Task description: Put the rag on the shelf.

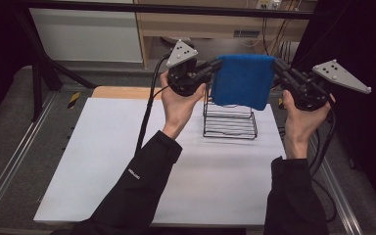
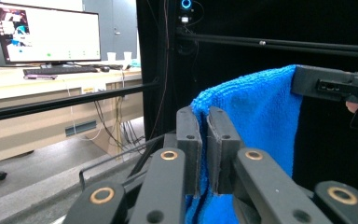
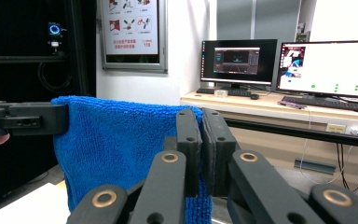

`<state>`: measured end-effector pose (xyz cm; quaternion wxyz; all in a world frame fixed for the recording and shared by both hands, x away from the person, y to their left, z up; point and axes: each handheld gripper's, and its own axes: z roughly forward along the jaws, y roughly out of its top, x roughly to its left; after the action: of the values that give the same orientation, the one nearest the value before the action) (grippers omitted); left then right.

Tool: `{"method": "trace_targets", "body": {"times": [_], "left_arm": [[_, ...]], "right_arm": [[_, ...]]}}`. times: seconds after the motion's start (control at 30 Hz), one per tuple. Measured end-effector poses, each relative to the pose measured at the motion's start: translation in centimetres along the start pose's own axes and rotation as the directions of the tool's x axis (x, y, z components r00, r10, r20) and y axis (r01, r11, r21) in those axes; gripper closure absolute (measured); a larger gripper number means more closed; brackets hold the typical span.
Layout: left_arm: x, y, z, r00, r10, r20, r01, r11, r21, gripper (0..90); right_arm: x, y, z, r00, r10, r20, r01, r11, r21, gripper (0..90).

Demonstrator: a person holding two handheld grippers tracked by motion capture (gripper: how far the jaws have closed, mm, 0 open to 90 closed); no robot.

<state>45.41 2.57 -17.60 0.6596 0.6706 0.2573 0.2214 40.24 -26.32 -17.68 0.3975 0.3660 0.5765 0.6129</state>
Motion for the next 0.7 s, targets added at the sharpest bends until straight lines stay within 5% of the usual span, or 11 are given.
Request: {"method": "trace_targets", "body": {"times": [0.7], "left_arm": [[1.6, 2.6, 2.2, 0.9996, -0.023, -0.019, 0.022, 0.9991, -0.036, 84.6]], "right_arm": [[-1.4, 2.7, 3.0, 0.9998, 0.001, 0.019, 0.000, 1.000, -0.032, 87.1]]}}
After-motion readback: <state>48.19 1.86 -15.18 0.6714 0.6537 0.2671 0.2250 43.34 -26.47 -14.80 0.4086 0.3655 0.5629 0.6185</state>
